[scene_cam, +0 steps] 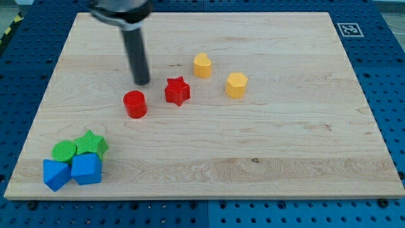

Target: Place the red circle into the red star

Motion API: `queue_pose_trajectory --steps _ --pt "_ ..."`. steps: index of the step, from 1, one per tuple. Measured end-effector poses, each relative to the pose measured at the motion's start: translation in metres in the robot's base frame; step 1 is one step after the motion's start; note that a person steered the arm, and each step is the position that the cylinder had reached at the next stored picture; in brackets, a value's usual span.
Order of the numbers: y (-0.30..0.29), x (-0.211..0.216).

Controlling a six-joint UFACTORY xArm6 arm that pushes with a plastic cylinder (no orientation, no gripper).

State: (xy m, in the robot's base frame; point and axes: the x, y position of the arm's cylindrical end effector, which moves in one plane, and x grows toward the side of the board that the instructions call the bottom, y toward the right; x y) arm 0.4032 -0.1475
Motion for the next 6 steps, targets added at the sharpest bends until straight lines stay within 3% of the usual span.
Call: queue_pose_trajectory --steps 1,2,3,6 --pt "-0.049 0.027" --pt "-0.063 0.07" --pt "-0.042 0.085" --pt "0.057 0.069"
